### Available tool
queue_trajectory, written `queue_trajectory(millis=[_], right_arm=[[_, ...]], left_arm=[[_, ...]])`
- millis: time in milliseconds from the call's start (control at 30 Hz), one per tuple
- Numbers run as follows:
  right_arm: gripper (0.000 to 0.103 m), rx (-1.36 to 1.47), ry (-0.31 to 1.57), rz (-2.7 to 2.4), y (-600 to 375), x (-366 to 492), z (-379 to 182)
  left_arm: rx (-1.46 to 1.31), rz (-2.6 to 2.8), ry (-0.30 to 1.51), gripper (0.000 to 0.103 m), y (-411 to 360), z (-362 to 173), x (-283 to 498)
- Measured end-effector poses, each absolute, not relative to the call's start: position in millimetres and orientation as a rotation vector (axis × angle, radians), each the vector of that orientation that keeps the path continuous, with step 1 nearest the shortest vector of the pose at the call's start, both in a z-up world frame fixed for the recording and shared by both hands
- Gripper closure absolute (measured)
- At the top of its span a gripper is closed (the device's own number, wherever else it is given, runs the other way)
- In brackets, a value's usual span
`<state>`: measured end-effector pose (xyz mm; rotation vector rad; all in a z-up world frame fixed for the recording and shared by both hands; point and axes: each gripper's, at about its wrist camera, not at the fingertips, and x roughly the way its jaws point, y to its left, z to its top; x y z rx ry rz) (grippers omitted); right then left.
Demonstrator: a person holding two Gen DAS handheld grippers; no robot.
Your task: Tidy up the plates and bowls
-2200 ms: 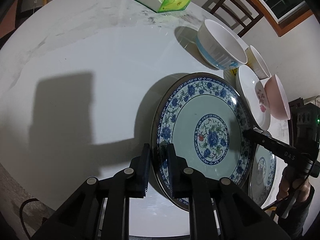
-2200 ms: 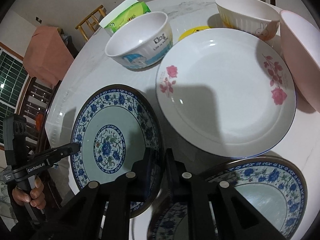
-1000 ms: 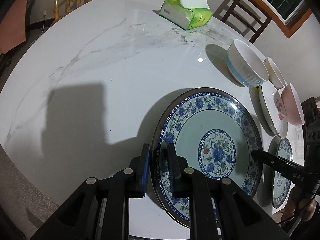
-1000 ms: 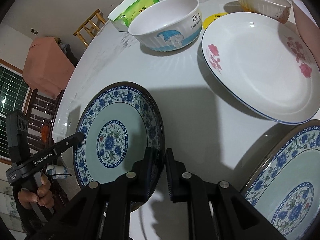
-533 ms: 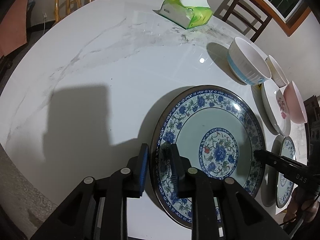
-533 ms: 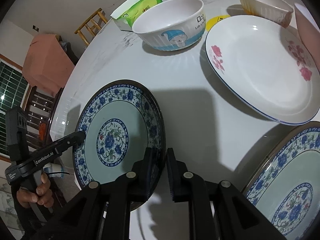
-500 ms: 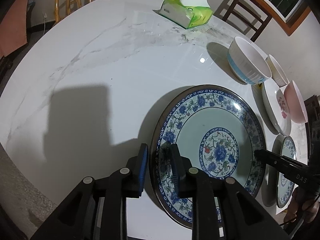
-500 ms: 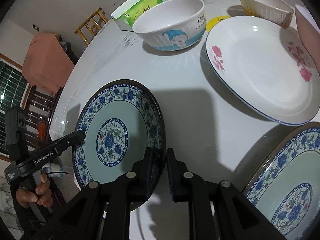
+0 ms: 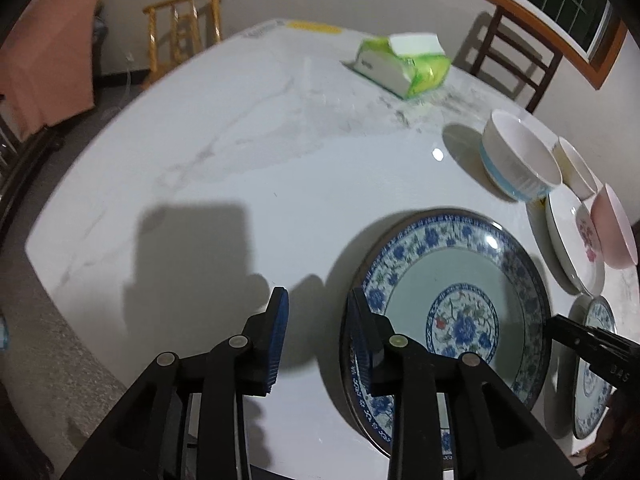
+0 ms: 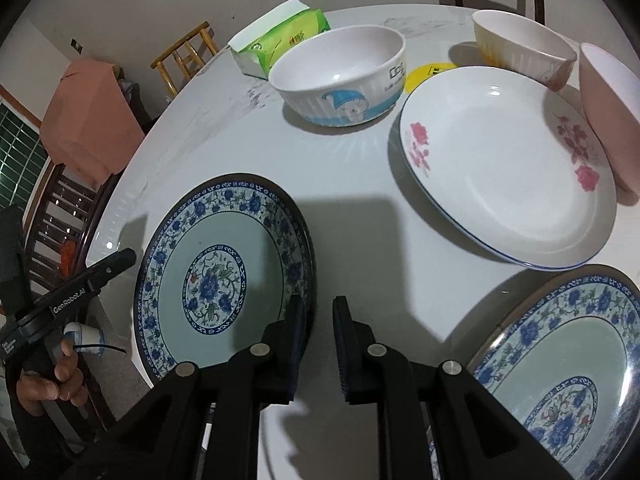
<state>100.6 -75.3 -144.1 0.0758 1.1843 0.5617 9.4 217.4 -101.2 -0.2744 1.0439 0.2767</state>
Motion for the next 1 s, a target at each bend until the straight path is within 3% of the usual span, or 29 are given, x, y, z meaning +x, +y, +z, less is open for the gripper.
queue_trajectory(millis=[67,167,500,567,1000], right_arm=[[0.087,0.079,1.176,0.557,-78,98,-142],[0.087,0.067,1.15,0.553,-81,94,-136],[0.087,-0.01,1.06,0.533,-105,71,-112],[0.087,-0.001,1.056,0.532,-113,68,-110],[0.087,0.028,0.999,0.434,-196,43,-89]], left_arm=[[-0.248,0.3,1.01,0.072,213,-94,5],[-0.212,0.309,0.969,0.06,204,-85,0],[-0.17,0.174,0.931,0.054,149,-72,2],[-0.162,0.149,0.928,0.048,138,-71,4],[-0.088,-0.014,0.905,0.046,54,-61,4]])
